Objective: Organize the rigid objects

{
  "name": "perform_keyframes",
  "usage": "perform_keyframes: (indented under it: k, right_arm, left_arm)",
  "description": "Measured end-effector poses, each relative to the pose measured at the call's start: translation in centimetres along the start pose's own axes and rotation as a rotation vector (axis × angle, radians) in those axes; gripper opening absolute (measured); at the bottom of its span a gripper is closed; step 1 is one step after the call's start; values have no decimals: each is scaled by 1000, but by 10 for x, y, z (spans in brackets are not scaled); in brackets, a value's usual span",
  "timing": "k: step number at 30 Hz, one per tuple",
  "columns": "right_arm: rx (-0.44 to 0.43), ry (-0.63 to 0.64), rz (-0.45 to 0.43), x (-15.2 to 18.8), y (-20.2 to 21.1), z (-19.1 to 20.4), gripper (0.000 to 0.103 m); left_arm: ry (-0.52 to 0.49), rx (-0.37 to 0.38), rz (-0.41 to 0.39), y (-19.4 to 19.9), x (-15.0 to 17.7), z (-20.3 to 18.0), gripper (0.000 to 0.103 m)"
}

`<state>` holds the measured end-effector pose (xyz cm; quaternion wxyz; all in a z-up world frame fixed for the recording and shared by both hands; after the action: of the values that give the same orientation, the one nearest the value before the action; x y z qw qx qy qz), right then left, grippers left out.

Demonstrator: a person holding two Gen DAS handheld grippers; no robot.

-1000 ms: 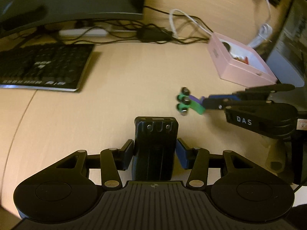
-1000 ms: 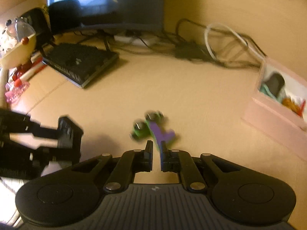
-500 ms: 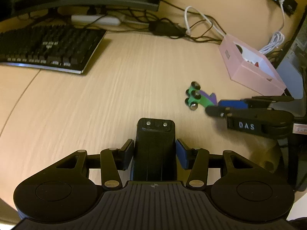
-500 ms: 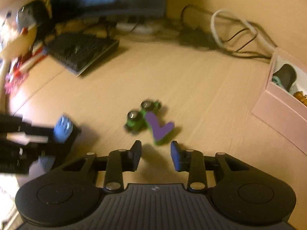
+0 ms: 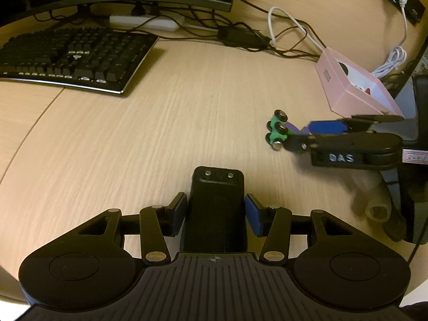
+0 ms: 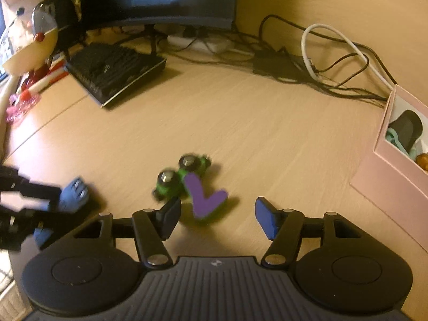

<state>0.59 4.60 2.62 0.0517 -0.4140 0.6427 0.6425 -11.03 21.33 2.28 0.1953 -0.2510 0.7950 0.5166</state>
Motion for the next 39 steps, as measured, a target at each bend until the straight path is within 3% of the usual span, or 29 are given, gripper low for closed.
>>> perform_keyframes:
  k: [2,3,4,9,13,21,26,30,35,39]
  right_arm:
    - [14,25,-18,-3,-2,5,45]
    - [13,43,-21,-4,-2,9,32]
    - [4,63,-18,-5,0,12,29]
    - [28,137,-70,0,27,14,29]
    - [81,118,-96,6,53,-6,29]
    - [234,-19,-105,37,107,-67,29]
    - [357,-148,-118,72,135,-104,29]
    - [448,-233,-117,101,154,-124,29]
    - [519,-348,-99,128,165,-142,29]
    - [562,-401,-81,142,171,-146,29]
  left_arm:
    - [9,-9,-4,0,0,0,52]
    - [14,-12,-8,0,0,-1,52]
    - [17,-14,-11,0,0,-1,52]
    - [6,12,0,-4,-2,-7,52]
    - [-55,62,22,-8,-4,-27,52]
    - [-298,246,81,-12,-20,-104,52]
    - [-441,331,62,-26,-57,-156,52]
    - [-524,352,19,-62,-109,-197,52]
    - [-469,361,30,-140,-172,-234,52]
    - [-398,368,92,-196,-185,-250,52]
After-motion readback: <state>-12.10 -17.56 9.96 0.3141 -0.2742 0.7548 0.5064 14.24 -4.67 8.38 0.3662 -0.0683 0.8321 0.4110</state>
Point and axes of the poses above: each gripper's, at about its wrist camera, not at the fingertips, and y roughly against the way its jaws point, z to its left, x to its underside, the point moved 2 cm from there along -y, roughly the way its jaws point, and after that the axes turned 15 degrees about x, right-handed, at the moved point
